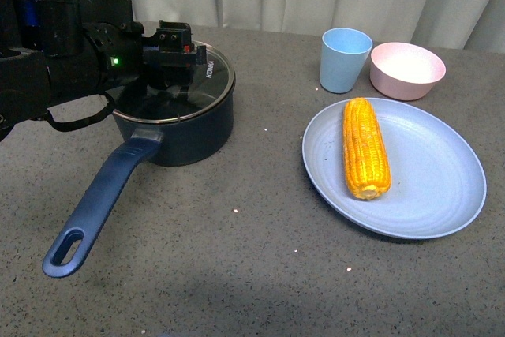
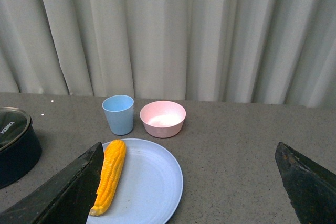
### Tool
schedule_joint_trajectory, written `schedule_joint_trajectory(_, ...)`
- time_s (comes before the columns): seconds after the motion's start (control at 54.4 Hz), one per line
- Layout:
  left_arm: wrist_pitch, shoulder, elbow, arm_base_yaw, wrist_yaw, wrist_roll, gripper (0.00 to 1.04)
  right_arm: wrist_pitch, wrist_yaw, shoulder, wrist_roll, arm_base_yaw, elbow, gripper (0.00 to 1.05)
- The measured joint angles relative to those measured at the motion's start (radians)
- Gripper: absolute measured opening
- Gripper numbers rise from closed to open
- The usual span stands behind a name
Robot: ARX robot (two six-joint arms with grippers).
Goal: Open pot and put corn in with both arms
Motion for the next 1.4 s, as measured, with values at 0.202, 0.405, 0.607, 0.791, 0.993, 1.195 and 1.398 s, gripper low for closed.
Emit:
schedule_joint_trajectory(0.202,0.003,-0.085,-0.027,0.022,-0.011,-0.009,0.62,0.0,0.0,0.0,0.0,0.0,0.0,0.96)
schedule_joint_trajectory(0.405,0.066,-0.161,-0.066,0.104,-0.013,-0.011,0.62,0.0,0.0,0.0,0.0,0.0,0.0,0.96)
schedule_joint_trajectory(0.607,0.206,-0.066,-0.11,0.28,0.018,0.026,0.62,0.0,0.0,0.0,0.0,0.0,0.0,0.96)
schedule_joint_trajectory(0.791,0.249,0.057,-0.113,0.397,0.024,0.014,0.62,0.0,0.0,0.0,0.0,0.0,0.0,0.96)
schedule_joint_trajectory(0.993,0.241,0.149,-0.075,0.397,0.011,-0.037,0.62,0.0,0.0,0.0,0.0,0.0,0.0,0.96)
schedule_joint_trajectory(1.195,0.236,0.201,-0.051,0.394,0.01,-0.043,0.62,0.0,0.0,0.0,0.0,0.0,0.0,0.96)
schedule_joint_trajectory(1.398,0.236,0.239,-0.049,0.39,0.008,-0.04,0.62,0.0,0.0,0.0,0.0,0.0,0.0,0.96)
